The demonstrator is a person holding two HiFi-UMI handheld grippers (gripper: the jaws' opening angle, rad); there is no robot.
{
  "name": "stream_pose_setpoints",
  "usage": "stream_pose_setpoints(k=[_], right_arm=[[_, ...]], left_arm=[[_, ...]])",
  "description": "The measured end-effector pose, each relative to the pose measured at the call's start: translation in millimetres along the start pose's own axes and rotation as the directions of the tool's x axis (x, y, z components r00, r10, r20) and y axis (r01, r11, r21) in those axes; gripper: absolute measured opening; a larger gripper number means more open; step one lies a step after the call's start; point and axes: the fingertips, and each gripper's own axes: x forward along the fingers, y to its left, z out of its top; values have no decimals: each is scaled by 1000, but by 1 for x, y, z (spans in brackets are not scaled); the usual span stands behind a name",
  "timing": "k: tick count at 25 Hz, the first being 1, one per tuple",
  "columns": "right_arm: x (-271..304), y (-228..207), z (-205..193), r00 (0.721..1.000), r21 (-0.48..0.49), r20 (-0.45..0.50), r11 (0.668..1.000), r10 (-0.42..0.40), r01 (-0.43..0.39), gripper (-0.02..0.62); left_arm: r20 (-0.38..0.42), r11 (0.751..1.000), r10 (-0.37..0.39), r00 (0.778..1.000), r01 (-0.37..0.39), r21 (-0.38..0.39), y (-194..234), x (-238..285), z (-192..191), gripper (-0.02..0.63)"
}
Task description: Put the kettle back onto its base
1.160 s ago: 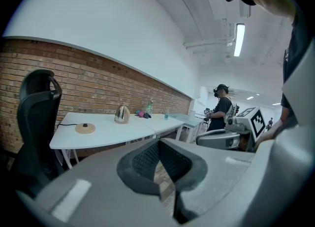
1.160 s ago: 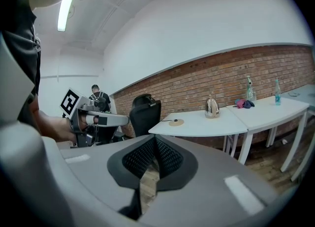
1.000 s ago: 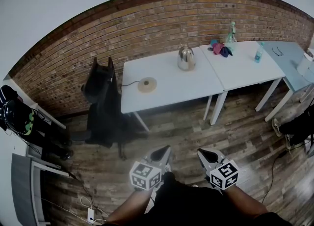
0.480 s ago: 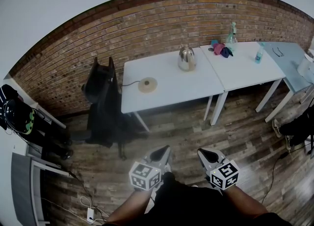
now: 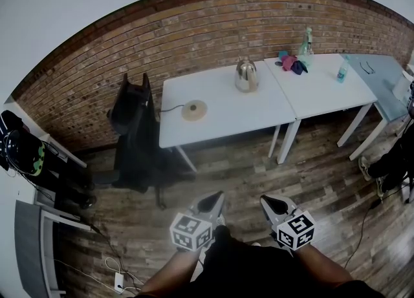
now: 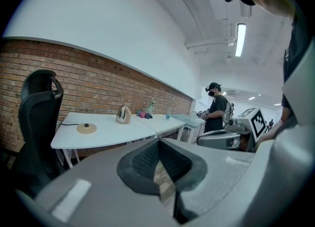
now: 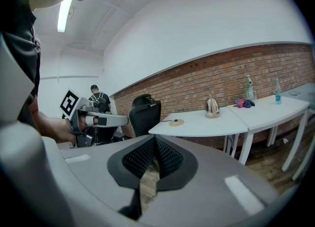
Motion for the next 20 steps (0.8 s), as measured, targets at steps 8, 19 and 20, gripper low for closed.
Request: stream_pose_setpoints(k=[8,19,20], right_arm=[[8,-6,-5,1000,19,-17,1000,4,-4,26],[33,-17,-5,999,44,-48,999,12,-10,26],[37,-19,-5,999,47,-51,999,12,-10,26]], left_arm=[[-14,1000,8,1000,-8,-18,7,5,-5,0],[-17,999,14,1000,-15,-44,32,24,2,0],[-18,999,15,1000,-16,-45,36,25,3,0]])
